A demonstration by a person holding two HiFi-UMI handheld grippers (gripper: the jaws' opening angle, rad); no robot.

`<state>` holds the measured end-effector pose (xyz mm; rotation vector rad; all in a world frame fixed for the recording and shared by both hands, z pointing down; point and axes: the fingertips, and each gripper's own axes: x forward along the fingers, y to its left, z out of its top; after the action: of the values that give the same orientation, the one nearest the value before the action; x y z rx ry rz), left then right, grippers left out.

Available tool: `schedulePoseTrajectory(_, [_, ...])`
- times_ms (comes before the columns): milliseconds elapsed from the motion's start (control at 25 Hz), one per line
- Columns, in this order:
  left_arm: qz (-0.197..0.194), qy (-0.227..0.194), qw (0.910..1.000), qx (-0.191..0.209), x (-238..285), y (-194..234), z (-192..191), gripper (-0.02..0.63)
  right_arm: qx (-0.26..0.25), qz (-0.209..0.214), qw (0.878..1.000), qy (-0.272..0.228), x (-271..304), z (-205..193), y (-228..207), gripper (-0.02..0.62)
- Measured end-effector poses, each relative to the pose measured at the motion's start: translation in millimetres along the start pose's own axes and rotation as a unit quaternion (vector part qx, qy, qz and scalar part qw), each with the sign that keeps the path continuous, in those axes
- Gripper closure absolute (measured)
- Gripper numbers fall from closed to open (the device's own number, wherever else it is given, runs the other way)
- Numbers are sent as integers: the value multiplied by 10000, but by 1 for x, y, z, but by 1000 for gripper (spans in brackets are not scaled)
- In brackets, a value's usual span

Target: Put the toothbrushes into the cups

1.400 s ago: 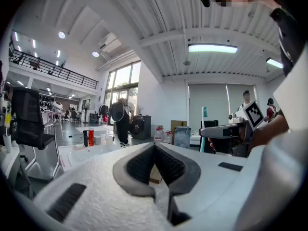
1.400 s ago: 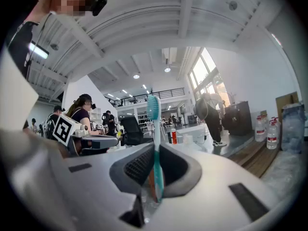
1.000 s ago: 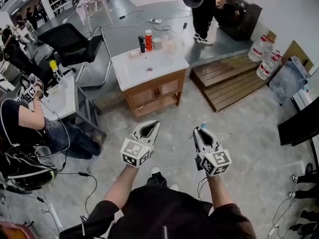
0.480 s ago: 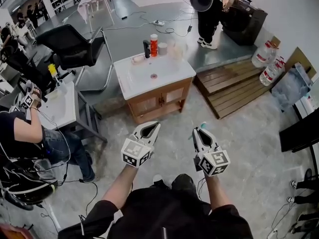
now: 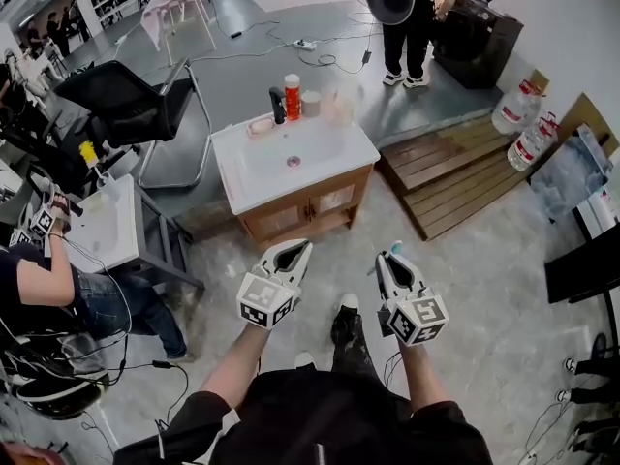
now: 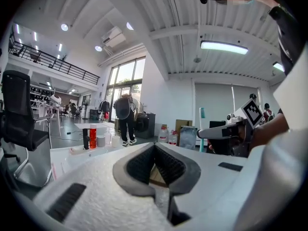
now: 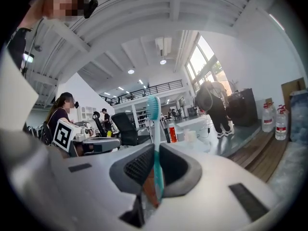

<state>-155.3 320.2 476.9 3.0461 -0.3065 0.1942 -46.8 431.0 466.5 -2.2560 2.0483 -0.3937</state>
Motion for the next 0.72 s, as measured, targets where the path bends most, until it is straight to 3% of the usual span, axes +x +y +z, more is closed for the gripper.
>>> schedulePoseTrajectory(480, [659, -68, 9978, -86, 143, 84, 44, 606, -75, 719, 9973, 113, 135, 65, -117, 561])
schedulePoseTrajectory(720, [1057, -49, 9943, -153, 187, 113, 53, 606, -80, 1126, 9934, 202, 190, 83, -158, 560])
